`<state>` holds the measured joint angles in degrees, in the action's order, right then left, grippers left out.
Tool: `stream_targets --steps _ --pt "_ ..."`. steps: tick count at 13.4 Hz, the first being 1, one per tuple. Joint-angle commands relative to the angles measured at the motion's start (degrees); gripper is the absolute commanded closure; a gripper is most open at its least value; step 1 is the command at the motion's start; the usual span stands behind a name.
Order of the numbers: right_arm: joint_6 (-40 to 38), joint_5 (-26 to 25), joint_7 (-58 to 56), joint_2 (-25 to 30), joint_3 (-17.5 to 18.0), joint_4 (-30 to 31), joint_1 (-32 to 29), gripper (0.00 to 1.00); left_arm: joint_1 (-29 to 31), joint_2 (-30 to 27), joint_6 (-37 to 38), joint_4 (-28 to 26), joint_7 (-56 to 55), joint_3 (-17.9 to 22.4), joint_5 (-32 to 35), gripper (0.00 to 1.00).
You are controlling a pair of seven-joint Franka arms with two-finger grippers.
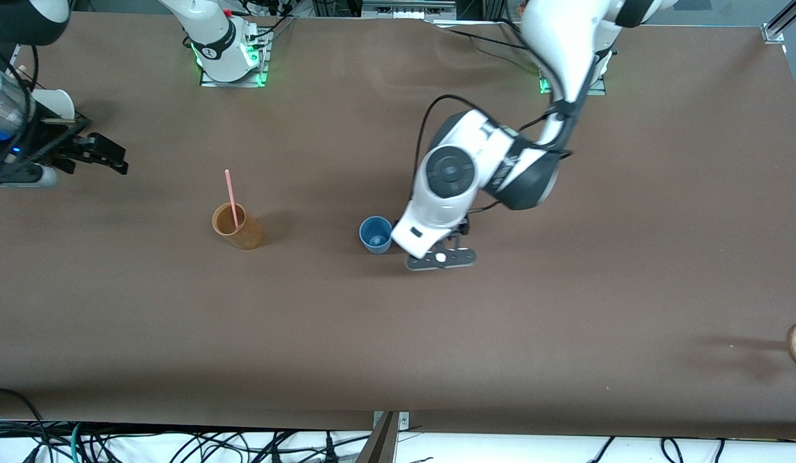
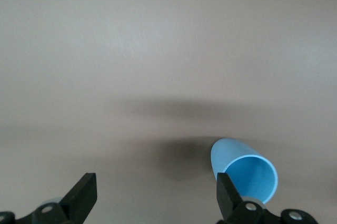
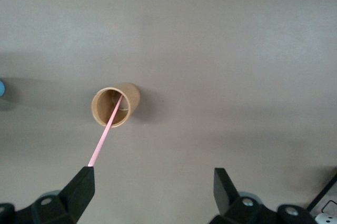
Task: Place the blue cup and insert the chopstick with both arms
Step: 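Release the blue cup and retract the left gripper while the right gripper reaches the chopstick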
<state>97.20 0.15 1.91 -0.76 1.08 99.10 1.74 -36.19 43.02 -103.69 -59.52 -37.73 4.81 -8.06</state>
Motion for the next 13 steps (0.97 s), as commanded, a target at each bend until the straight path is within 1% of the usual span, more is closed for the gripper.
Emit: stream_targets --steps 1,3,4,7,10,12,13 --pt "-0.8 0.8 5.1 -3.7 0.6 -0.4 2.5 0.0 3.9 -5.8 2.8 -1.1 2.9 -0.4 0.3 0.0" --pt "-0.6 0.8 11.3 -6.4 0.6 -0.5 5.6 0.0 7.6 -8.4 3.4 -1.9 4.1 -0.7 0.1 0.0" --pt "-0.7 0.9 13.3 -7.8 0.6 -0.3 6.9 0.0 9.1 -9.5 3.8 -2.4 7.3 -0.8 0.0 0.0" --pt "-0.6 1.9 13.8 -12.0 0.7 0.7 9.0 0.0 14.4 -13.7 6.7 -5.0 15.7 -0.8 0.1 0.0" --pt "-0.1 3.5 13.8 -17.0 0.7 1.4 9.1 0.01 21.1 -18.5 8.9 -8.9 21.5 -0.9 -0.1 0.0" --pt "1.1 4.7 15.1 -19.6 0.7 1.5 9.2 0.01 25.4 -19.7 10.3 -9.6 26.5 -0.9 -0.2 0.0" --pt "1.4 4.8 15.4 -20.8 0.7 1.6 9.2 0.05 27.6 -20.6 10.7 -10.0 29.0 -0.9 -0.2 0.0"
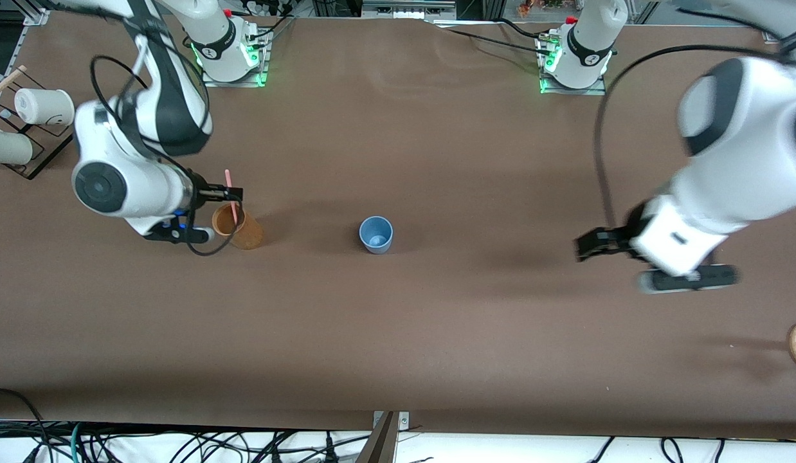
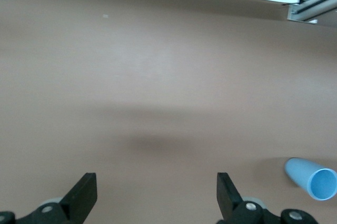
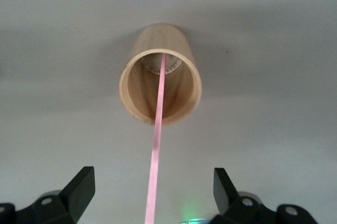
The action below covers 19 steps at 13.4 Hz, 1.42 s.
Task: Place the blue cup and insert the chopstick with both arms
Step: 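Release the blue cup and retract the left gripper while the right gripper reaches the chopstick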
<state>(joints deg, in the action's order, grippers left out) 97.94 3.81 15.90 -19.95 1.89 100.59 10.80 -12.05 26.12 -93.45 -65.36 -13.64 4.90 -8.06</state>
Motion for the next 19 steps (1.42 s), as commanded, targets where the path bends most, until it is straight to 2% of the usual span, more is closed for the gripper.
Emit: stream_targets --steps 1,3,6,8,12,14,15,16,19 --pt "0.6 1.1 1.4 -1.8 -0.1 0.3 0.4 0.11 5.2 -4.2 1.6 -4.8 7.4 -0.9 -0.2 0.0" --pt "0.6 0.7 1.3 -1.8 -0.3 1.3 0.7 0.22 8.3 -6.6 2.1 -7.5 9.5 -0.9 -0.2 0.0" --pt "0.9 0.6 1.3 -1.9 -0.3 2.5 0.7 0.54 10.6 -11.4 1.4 -12.6 9.6 -0.9 -0.1 0.0" --pt "0.8 0.6 1.2 -1.9 -0.3 2.5 0.7 0.66 12.2 -11.7 1.5 -12.9 9.8 -0.9 -0.1 0.0" --pt "0.8 0.6 1.2 -2.6 -0.3 2.5 0.6 0.72 14.2 -14.3 2.0 -14.3 9.5 -0.8 -0.1 0.0" --pt "0.8 0.6 1.2 -2.6 -0.3 2.4 0.7 0.8 14.8 -15.7 2.0 -16.3 10.0 -0.7 -0.1 0.0" --pt "0.7 0.6 1.2 -2.6 -0.3 2.2 0.7 0.9 14.8 -16.0 2.1 -16.7 11.3 -0.8 0.4 0.0" --pt "0.3 0.6 1.1 -2.6 -0.3 1.9 0.7 0.97 15.2 -16.1 2.7 -17.3 14.2 -0.8 0.5 0.0" --pt "-2.6 0.9 0.4 -2.0 -0.4 -0.3 0.6 0.99 15.6 -17.2 3.4 -18.3 20.1 -0.7 1.0 0.0"
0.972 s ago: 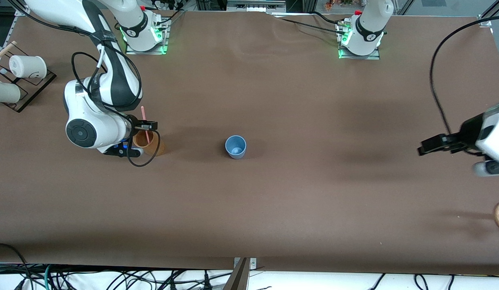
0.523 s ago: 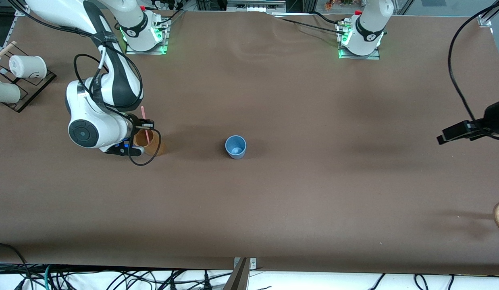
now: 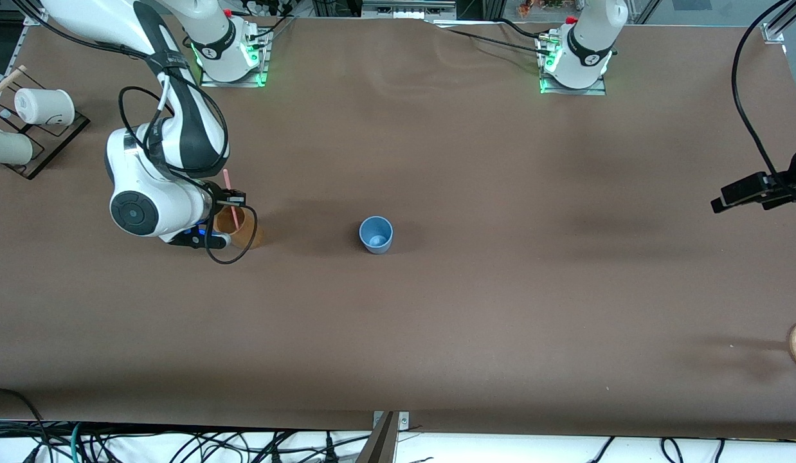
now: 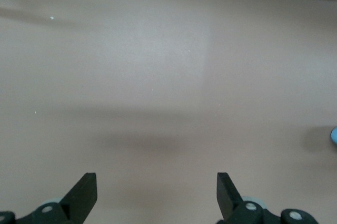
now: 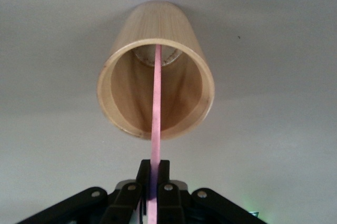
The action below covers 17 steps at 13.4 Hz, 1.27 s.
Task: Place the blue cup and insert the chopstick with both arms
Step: 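Grasp the pink chopstick and lift it from the wooden cup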
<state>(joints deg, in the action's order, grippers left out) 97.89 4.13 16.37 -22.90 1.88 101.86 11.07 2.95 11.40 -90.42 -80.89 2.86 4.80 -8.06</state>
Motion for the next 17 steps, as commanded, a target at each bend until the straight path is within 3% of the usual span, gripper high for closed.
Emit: stream_targets --steps 1,9,12,15,17 --pt "-4.5 0.6 -0.1 0.9 -0.4 -3.0 0.4 0.99 0.4 -3.9 0.2 -4.8 3.6 -0.6 2.1 0.0" --pt "-29.3 1.8 -2.5 1.6 -0.2 -19.0 0.1 0.99 -1.9 -5.2 -0.3 -7.4 3.5 -1.7 7.6 0.0" --pt "-35.3 10.8 -1.2 1.5 0.0 -26.2 0.7 0.99 -1.5 -4.9 -0.3 -7.3 3.0 -5.0 11.2 0.0" --pt "-34.4 19.9 2.9 0.8 0.0 -28.6 3.0 0.99 -1.6 -3.6 0.0 -6.3 3.0 -5.1 10.8 0.0" --pt "-29.3 22.6 7.0 -0.8 0.0 -28.6 6.2 0.99 -1.6 -3.3 0.0 -6.1 3.1 -5.2 10.7 0.0"
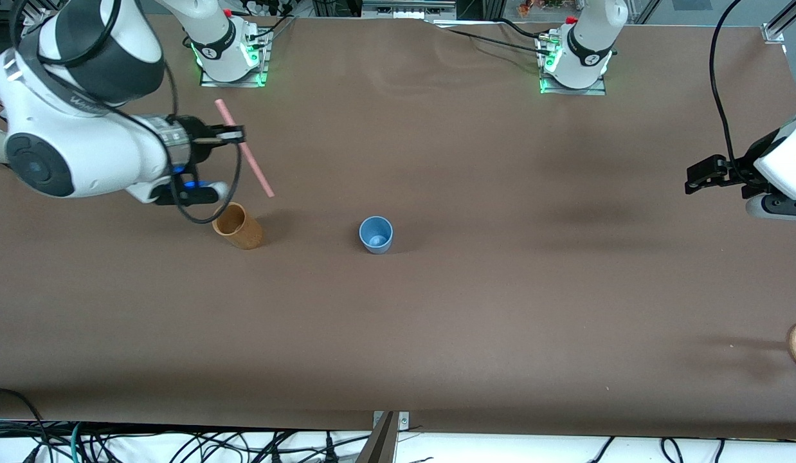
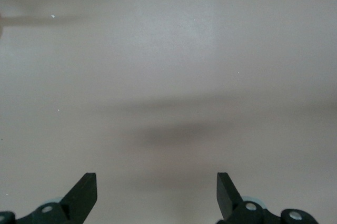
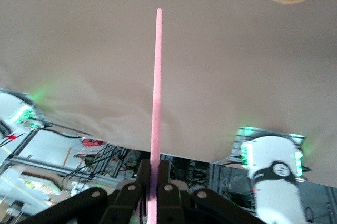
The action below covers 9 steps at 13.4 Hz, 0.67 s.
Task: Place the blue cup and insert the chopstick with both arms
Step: 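Grasp the pink chopstick and lift it from the wooden cup, then move the chopstick over the blue cup with the right gripper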
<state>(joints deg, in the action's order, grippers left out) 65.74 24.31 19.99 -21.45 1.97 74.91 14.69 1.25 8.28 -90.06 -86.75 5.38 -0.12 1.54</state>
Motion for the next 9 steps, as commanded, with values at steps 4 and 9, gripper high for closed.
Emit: stream_targets --steps 4,9 --pt "17.9 7.2 11.5 -8.3 -0.2 -1.6 9.9 0.99 0.2 -0.2 -0.4 -0.3 0.9 -0.3 1.1 0.0" --pt "20.9 12.1 11.6 -13.2 -0.1 -1.7 10.9 0.99 0.2 0.2 -0.4 -0.1 1.0 -0.3 1.1 0.0"
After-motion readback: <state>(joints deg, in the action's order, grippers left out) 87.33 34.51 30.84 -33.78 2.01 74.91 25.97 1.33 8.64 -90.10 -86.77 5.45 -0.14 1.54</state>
